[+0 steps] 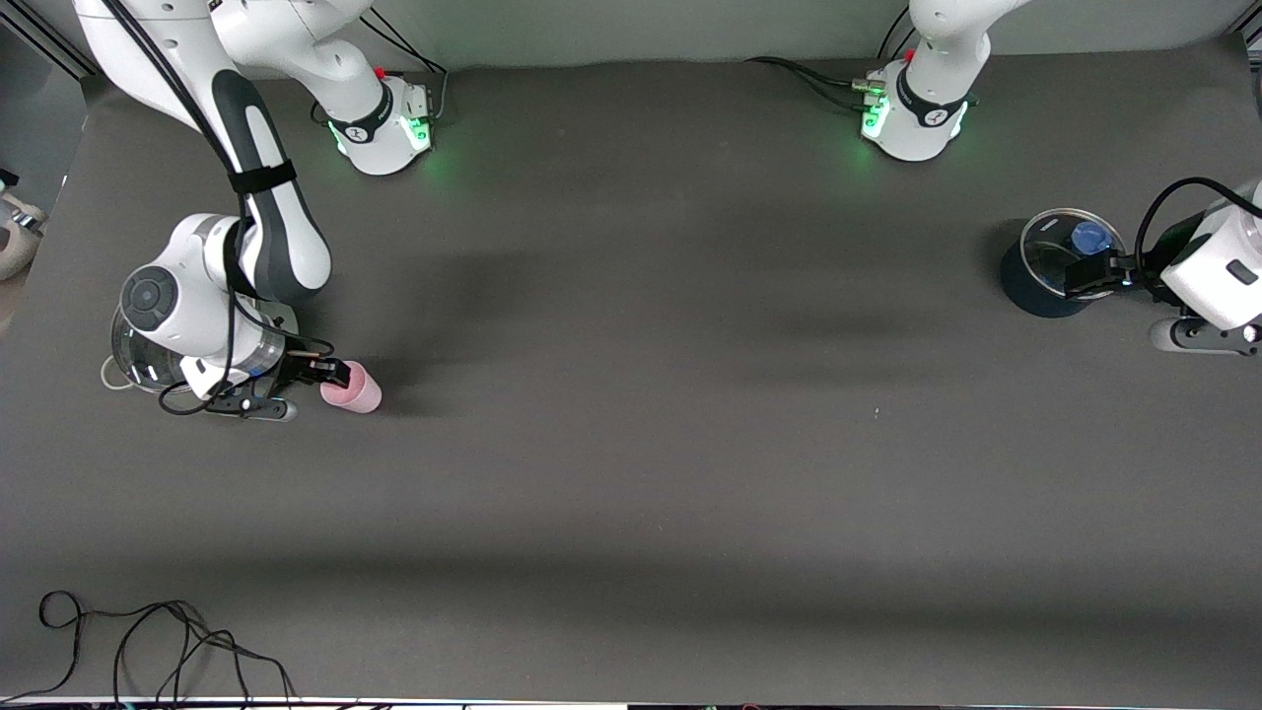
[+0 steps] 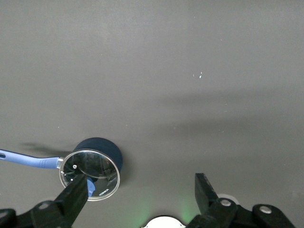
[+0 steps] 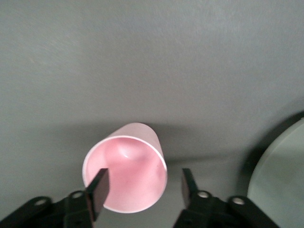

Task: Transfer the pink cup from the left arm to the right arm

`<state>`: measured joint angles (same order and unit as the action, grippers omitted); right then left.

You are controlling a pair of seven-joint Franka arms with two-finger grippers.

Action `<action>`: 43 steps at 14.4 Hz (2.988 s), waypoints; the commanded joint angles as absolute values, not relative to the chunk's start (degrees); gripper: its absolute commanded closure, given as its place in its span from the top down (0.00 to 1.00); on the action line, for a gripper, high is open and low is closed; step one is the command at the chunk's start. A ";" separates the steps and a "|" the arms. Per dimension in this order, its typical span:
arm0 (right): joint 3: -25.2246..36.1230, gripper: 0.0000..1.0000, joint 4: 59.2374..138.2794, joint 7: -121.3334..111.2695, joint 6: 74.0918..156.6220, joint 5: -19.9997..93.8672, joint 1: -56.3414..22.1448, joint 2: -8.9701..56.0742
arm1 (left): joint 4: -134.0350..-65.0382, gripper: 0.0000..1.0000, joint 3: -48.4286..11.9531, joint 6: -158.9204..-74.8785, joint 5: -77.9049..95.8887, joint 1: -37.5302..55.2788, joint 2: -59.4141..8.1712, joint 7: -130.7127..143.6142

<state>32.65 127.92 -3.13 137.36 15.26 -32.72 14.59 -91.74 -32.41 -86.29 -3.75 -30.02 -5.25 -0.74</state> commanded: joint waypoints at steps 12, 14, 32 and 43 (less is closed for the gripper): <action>35.68 1.00 92.93 2.99 88.97 1.85 -33.57 1.23 | -91.85 1.00 7.83 -87.80 0.26 9.06 -3.87 -0.88; 36.21 1.00 90.71 2.90 86.32 1.84 -32.96 0.71 | -91.50 1.00 1.88 -87.80 0.44 3.29 -3.87 -0.88; 32.72 1.00 89.56 2.72 82.97 1.32 -26.39 0.70 | -91.67 1.00 -0.09 -89.03 -0.97 1.84 -4.31 -0.88; 8.17 1.00 89.47 2.11 83.23 0.71 -2.72 0.26 | -91.41 1.00 -0.18 -88.68 -1.05 1.85 -4.48 -0.97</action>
<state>9.96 90.60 1.89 84.17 2.30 -3.77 0.25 -91.64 0.43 -88.41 -0.41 2.32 -4.70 -0.79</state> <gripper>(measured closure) 0.000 0.000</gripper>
